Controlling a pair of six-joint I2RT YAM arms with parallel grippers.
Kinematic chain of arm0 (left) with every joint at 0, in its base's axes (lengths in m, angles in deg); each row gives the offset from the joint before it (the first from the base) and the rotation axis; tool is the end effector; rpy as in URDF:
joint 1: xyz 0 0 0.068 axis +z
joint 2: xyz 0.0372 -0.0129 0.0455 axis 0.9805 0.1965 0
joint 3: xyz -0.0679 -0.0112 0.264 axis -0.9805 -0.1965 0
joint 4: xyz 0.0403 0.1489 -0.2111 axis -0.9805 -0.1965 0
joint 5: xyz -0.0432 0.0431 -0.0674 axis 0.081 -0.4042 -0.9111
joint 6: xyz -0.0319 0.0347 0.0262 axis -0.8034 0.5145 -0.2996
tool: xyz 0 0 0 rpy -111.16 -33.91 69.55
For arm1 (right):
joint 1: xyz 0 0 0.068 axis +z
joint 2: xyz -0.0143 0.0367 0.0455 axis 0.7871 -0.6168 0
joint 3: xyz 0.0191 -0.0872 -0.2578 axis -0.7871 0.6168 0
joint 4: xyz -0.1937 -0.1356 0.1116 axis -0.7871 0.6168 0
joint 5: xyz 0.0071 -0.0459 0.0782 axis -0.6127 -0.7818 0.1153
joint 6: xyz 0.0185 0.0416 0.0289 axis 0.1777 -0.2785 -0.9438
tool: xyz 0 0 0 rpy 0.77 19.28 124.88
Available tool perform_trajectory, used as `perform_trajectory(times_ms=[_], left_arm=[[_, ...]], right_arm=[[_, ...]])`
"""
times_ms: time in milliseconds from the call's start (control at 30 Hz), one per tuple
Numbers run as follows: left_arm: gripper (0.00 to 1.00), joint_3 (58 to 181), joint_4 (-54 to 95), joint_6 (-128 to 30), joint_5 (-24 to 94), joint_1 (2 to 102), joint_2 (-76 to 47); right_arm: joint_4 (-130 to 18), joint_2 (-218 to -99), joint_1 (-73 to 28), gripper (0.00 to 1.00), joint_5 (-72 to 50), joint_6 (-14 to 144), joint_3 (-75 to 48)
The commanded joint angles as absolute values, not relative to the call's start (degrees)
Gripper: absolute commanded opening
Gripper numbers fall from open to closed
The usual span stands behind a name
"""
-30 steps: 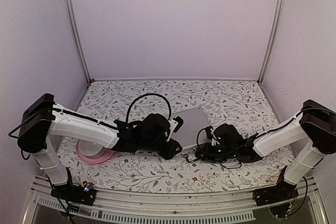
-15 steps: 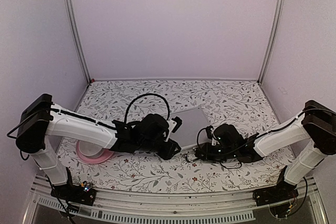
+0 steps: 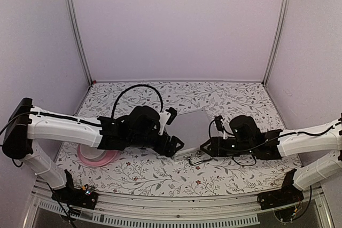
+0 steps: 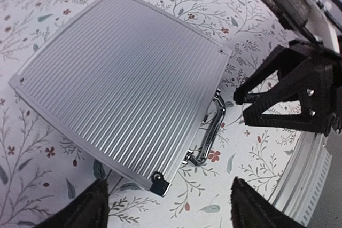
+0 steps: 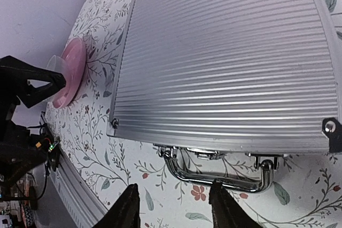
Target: Pack up texas hold em set
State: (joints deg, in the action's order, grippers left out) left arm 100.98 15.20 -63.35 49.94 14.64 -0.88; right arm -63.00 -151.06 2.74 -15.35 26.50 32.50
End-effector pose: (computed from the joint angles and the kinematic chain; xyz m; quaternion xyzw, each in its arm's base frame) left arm 0.1500 -0.2985 0.2174 0.2666 0.8595 -0.2709 0.3417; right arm 0.1439 0.2059 0.1750 -0.0841 0.8915 0.3546 0.2692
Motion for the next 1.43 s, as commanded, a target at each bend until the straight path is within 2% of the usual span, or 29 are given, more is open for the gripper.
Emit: perform_trajectory(times_ms=[0, 167, 267, 400, 567, 800, 900, 1033, 1300, 1400], left_arm=[[0.88, 103.0, 17.3, -62.0, 45.8, 18.5, 0.2], [0.93, 107.1, 20.5, -58.3, 43.9, 24.1, 4.3], [0.95, 108.2, 22.5, -57.4, 42.8, 29.7, 5.9], [0.95, 108.0, 22.7, -56.1, 41.2, 38.7, 5.6], [0.95, 102.3, 23.7, -53.8, 39.9, 53.0, 1.1], [0.95, 84.1, 37.8, -58.7, 31.2, 81.2, -12.1], [0.96, 75.7, 45.9, -60.3, 33.1, 89.4, -17.8], [0.97, 69.0, 54.1, -57.8, 41.3, 91.3, -20.5], [0.95, 65.0, 67.8, -54.8, 37.7, 90.9, -13.0], [0.96, 64.6, 69.8, -54.7, 40.6, 90.5, -13.0]], right_arm=[[-59.1, -151.9, -0.6, 0.50, -14.4, 34.3, 24.5], [-60.5, -157.7, -7.9, 0.73, -9.8, 40.5, 15.7], [-60.5, -161.6, -12.6, 0.80, -9.5, 45.5, 11.5], [-60.7, -166.0, -21.2, 0.84, -7.8, 48.8, 9.3], [-62.6, -164.8, -36.0, 0.86, -5.7, 52.3, 12.8], [-70.6, -157.7, -57.1, 0.87, -1.6, 54.1, 22.5], [-76.4, -154.1, -62.1, 0.87, -2.1, 54.1, 27.0], [-86.9, -151.2, -63.3, 0.87, -7.3, 54.9, 34.0], [-102.2, -152.4, -63.3, 0.86, -11.7, 57.1, 41.8], [-110.7, -153.9, -63.3, 0.86, -13.2, 58.2, 45.3]])
